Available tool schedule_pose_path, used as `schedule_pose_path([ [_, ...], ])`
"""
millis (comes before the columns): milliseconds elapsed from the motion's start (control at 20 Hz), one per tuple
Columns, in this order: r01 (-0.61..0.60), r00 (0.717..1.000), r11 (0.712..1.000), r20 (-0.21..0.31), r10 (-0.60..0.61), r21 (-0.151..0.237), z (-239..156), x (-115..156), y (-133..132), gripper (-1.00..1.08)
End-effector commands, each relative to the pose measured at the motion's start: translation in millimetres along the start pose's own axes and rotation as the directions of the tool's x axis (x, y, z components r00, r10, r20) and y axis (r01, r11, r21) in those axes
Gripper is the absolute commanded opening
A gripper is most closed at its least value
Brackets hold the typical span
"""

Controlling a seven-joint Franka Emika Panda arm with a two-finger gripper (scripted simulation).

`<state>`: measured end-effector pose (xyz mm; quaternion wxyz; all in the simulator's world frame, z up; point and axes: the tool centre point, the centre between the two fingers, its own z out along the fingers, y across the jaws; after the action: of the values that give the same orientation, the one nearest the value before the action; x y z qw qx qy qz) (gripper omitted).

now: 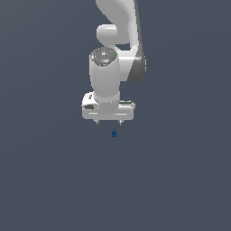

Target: Pick up the object and move it to a goal position.

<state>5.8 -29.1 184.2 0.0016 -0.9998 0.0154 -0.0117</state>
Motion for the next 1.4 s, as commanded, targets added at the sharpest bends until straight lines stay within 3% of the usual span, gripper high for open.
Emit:
schedule_pose_path([
  [0, 0.000, 1.000, 1.000, 0.000, 0.000, 0.000, 0, 0, 0, 1.00],
  [750, 0.052, 0.999, 0.999, -0.015, -0.052, -0.006, -5, 3, -2, 1.00],
  [1350, -0.074, 0.997, 0.997, 0.001, 0.074, -0.002, 38, -13, -11, 1.00],
])
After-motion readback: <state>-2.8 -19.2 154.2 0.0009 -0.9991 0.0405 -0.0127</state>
